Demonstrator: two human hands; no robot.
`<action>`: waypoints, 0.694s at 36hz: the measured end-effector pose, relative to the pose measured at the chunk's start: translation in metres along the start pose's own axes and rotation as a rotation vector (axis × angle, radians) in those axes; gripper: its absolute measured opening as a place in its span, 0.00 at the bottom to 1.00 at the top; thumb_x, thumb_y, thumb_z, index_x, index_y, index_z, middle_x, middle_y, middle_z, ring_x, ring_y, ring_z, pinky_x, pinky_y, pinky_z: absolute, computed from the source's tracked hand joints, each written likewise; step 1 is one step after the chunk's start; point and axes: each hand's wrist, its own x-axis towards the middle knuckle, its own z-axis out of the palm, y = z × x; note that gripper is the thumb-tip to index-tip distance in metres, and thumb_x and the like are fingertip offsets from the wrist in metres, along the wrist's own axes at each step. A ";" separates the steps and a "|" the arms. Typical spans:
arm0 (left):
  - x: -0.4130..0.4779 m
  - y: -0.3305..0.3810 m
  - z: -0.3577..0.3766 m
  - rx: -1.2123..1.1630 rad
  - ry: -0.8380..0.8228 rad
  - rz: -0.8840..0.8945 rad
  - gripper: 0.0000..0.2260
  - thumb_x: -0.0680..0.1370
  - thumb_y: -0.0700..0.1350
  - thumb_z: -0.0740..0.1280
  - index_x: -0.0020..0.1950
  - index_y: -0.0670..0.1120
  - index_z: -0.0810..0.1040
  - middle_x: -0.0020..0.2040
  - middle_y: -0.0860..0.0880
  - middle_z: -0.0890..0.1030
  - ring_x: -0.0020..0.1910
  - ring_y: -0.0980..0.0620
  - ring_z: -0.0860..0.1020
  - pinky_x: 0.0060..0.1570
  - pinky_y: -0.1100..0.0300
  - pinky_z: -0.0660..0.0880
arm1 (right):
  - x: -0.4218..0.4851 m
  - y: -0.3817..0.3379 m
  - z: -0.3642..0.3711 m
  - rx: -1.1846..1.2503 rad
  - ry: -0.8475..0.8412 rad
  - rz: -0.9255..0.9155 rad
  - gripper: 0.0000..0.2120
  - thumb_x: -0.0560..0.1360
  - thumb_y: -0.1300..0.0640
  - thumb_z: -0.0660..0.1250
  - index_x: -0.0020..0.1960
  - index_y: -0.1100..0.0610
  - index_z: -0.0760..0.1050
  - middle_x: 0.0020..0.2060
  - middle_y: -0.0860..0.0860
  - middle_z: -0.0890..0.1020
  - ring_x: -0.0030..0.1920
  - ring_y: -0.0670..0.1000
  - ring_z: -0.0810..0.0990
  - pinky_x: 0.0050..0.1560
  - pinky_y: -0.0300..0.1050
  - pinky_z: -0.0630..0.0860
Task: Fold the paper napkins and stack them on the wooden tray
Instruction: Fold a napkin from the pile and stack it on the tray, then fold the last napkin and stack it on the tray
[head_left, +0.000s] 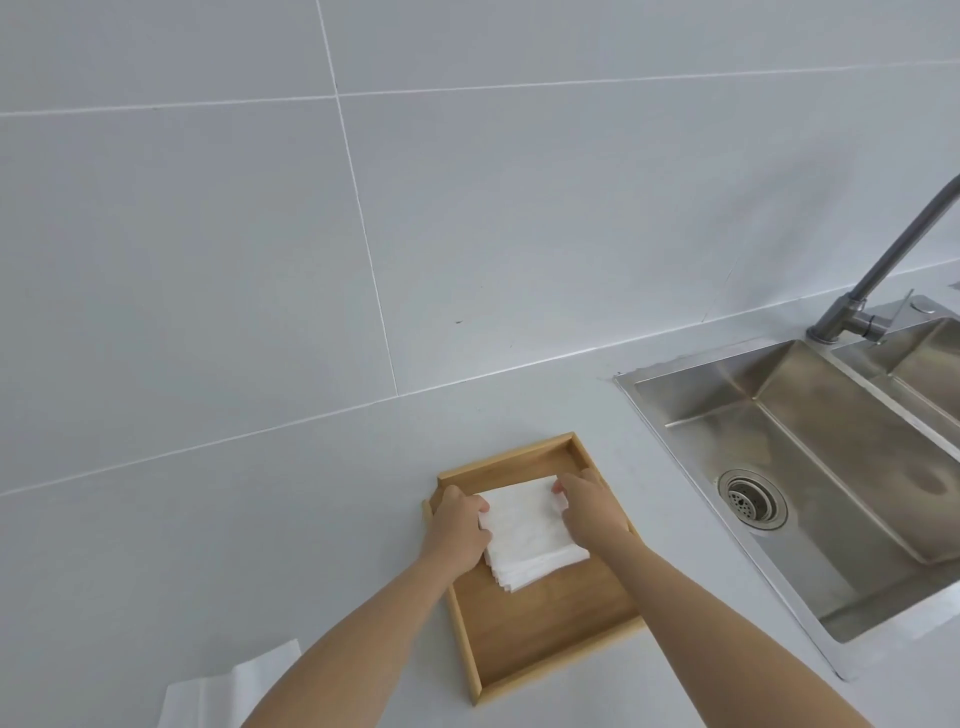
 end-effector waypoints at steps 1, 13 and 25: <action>-0.002 0.000 -0.003 0.010 -0.004 0.009 0.17 0.77 0.38 0.62 0.66 0.42 0.71 0.64 0.43 0.68 0.61 0.47 0.71 0.60 0.60 0.68 | -0.002 -0.003 -0.001 -0.010 0.015 -0.004 0.21 0.75 0.70 0.55 0.65 0.55 0.67 0.65 0.54 0.67 0.64 0.54 0.68 0.48 0.41 0.70; -0.033 -0.053 -0.062 0.015 0.067 0.083 0.13 0.76 0.35 0.61 0.59 0.41 0.76 0.49 0.47 0.71 0.46 0.50 0.72 0.50 0.61 0.69 | -0.040 -0.076 0.018 0.017 0.051 -0.231 0.18 0.75 0.65 0.58 0.64 0.59 0.66 0.65 0.55 0.67 0.67 0.55 0.64 0.59 0.48 0.72; -0.088 -0.139 -0.096 0.248 -0.241 -0.041 0.19 0.75 0.34 0.62 0.65 0.47 0.72 0.65 0.44 0.71 0.64 0.47 0.71 0.63 0.55 0.69 | -0.091 -0.136 0.083 0.022 -0.131 -0.313 0.21 0.75 0.60 0.61 0.67 0.56 0.64 0.67 0.53 0.67 0.68 0.54 0.65 0.61 0.47 0.71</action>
